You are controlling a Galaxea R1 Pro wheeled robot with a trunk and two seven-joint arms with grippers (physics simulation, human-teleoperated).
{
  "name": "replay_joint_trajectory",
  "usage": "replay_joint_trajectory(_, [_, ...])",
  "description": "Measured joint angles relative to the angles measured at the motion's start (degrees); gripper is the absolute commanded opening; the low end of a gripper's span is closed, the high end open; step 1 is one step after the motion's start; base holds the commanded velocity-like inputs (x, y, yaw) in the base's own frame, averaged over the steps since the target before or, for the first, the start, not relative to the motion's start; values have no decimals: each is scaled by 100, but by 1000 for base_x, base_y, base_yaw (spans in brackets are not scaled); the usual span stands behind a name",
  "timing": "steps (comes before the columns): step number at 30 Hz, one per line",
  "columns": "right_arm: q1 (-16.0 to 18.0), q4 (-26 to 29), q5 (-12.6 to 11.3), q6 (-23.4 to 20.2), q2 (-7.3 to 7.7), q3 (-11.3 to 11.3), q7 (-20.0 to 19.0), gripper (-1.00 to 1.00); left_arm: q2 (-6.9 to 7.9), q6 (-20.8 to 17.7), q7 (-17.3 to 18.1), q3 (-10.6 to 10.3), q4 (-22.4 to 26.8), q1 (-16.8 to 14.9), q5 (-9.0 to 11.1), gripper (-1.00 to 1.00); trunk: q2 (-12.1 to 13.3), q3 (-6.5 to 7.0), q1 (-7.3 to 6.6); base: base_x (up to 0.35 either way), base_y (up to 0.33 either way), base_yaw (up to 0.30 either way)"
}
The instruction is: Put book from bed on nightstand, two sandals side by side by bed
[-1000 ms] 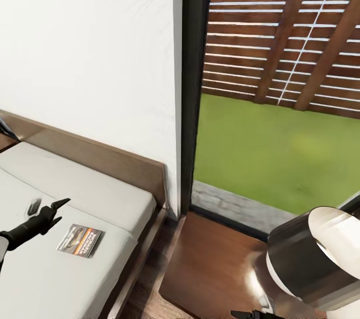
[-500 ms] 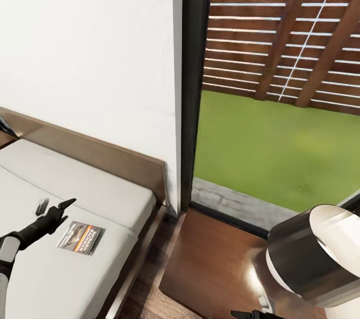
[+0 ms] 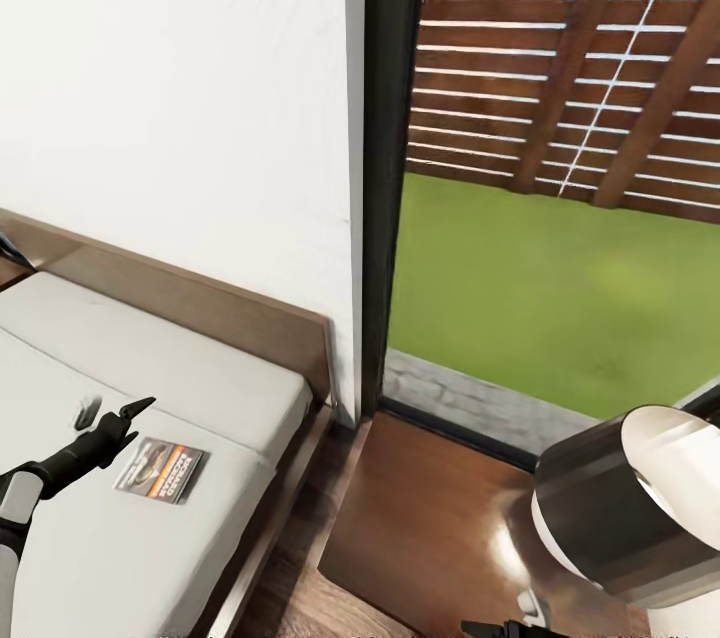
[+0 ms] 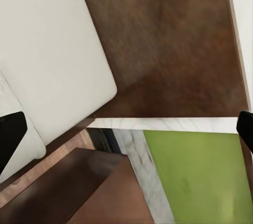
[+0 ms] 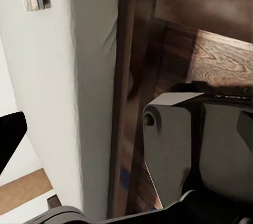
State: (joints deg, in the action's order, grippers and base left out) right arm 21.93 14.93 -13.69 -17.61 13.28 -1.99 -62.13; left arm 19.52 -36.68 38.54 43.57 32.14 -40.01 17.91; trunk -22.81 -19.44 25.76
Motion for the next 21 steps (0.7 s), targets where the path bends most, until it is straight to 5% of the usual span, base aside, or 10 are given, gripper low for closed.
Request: replay_joint_trajectory(21, [1, 0, 0, 0, 0, 0, 0, 100, 0, -13, 5, 0, -5, 4, 9, 100, 0, -169, 0, 0, 0, 0])
